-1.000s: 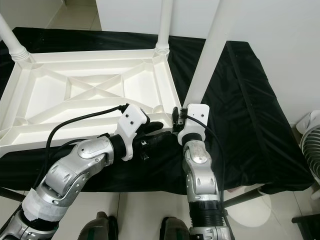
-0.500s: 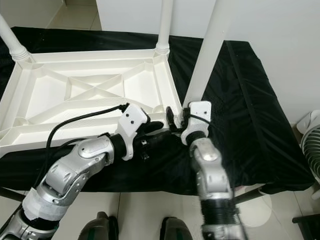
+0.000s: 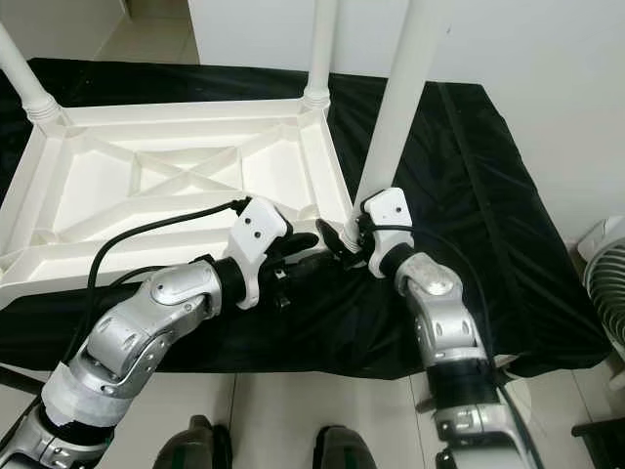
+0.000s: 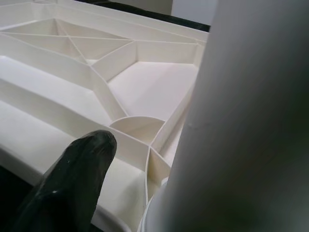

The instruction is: Building children table

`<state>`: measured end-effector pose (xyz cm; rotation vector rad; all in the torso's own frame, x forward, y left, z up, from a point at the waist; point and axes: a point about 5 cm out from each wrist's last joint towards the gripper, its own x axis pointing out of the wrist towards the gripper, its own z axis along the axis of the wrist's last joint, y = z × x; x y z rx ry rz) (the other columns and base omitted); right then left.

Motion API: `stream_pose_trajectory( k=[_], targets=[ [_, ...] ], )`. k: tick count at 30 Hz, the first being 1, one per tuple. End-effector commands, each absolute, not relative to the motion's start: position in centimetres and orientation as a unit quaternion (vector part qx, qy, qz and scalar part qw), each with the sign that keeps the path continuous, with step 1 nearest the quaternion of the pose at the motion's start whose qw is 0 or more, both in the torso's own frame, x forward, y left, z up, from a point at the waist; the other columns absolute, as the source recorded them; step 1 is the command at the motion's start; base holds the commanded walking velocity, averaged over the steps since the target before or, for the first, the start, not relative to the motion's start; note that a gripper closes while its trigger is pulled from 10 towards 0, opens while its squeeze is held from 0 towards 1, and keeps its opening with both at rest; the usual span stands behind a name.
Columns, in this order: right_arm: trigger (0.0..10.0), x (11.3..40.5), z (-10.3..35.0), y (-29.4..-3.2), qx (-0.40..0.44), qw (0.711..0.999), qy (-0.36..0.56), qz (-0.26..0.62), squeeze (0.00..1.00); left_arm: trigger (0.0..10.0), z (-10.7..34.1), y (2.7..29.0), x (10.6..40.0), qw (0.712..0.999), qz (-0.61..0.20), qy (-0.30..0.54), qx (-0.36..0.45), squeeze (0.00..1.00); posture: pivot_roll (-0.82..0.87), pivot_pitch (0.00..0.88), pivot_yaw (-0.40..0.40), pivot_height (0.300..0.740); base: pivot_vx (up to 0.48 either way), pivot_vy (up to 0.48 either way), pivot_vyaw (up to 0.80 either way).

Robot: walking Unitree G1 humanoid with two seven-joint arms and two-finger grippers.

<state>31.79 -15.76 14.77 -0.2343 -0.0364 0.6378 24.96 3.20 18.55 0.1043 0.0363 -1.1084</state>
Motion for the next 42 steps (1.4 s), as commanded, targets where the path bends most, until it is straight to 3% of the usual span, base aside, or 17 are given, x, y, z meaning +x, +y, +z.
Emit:
stream_pose_trajectory(
  k=[1, 3, 4, 11, 17, 25, 28, 35, 40, 41, 42],
  targets=[
    [3.1, 31.9, 13.9, -15.5, -0.108, 0.935, 0.002, 0.338, 0.00, 10.0, 18.6, 3.3, 25.0, 0.847, -0.529, 0.021, 0.053, 0.00, -0.02, 0.056, 0.010, 0.740, 0.000, 0.000, 0.00],
    [3.1, 32.1, 13.8, -15.8, -0.105, 0.933, 0.009, 0.343, 0.00, 10.0, 18.6, 3.4, 25.0, 0.847, -0.528, 0.022, 0.054, 0.00, -0.01, 0.054, 0.010, 0.740, 0.000, 0.000, 0.00],
    [0.0, 32.1, 13.7, -15.9, -0.102, 0.931, 0.009, 0.350, 0.00, 10.0, 18.6, 3.4, 25.0, 0.847, -0.528, 0.022, 0.054, 0.00, -0.01, 0.056, 0.008, 0.740, 0.000, 0.000, 0.00],
    [0.0, 32.3, 13.7, -16.3, -0.095, 0.941, 0.005, 0.326, 0.00, 10.0, 18.6, 3.3, 24.9, 0.848, -0.527, 0.020, 0.053, 0.00, -0.01, 0.057, -0.007, 0.740, 0.000, 0.000, 0.00],
    [0.0, 32.8, 13.2, -16.3, -0.056, 0.975, 0.018, 0.214, 0.00, 10.0, 18.7, 3.1, 24.9, 0.850, -0.524, 0.020, 0.048, 0.00, -0.01, 0.071, -0.013, 0.740, 0.000, 0.000, 0.00],
    [0.0, 31.7, 12.6, -15.8, -0.028, 0.992, 0.030, 0.119, 0.00, 10.0, 18.5, 3.0, 24.8, 0.852, -0.521, 0.023, 0.044, 0.00, -0.02, 0.070, -0.016, 0.740, 0.000, 0.000, 0.00],
    [0.0, 31.5, 12.6, -15.8, -0.019, 0.995, 0.034, 0.094, 0.00, 10.0, 18.4, 2.9, 24.8, 0.851, -0.523, 0.023, 0.044, 0.00, -0.02, 0.068, -0.017, 0.740, 0.000, 0.000, 0.00],
    [0.0, 30.1, 12.8, -15.7, 0.008, 0.997, 0.039, -0.061, 0.00, 10.0, 18.5, 2.7, 24.9, 0.848, -0.527, 0.022, 0.045, 0.00, -0.04, 0.064, -0.018, 0.740, 0.000, 0.000, 0.00],
    [0.0, 29.7, 12.9, -14.2, 0.038, 0.997, 0.038, -0.055, 0.00, 10.0, 18.5, 2.7, 24.9, 0.848, -0.528, 0.022, 0.047, 0.00, -0.04, 0.065, -0.011, 0.740, 0.000, 0.000, 0.00],
    [1.9, 29.7, 13.0, -13.7, 0.045, 0.998, 0.037, -0.036, 0.00, 10.0, 18.4, 2.7, 24.9, 0.847, -0.529, 0.023, 0.048, 0.00, -0.04, 0.065, -0.010, 0.740, 0.000, 0.000, 0.00],
    [1.9, 29.7, 13.0, -13.7, 0.045, 0.998, 0.037, -0.036, 0.00, 10.0, 18.4, 2.7, 24.9, 0.847, -0.529, 0.023, 0.048, 0.00, -0.04, 0.065, -0.010, 0.740, 0.000, 0.000, 0.00]
  ],
)
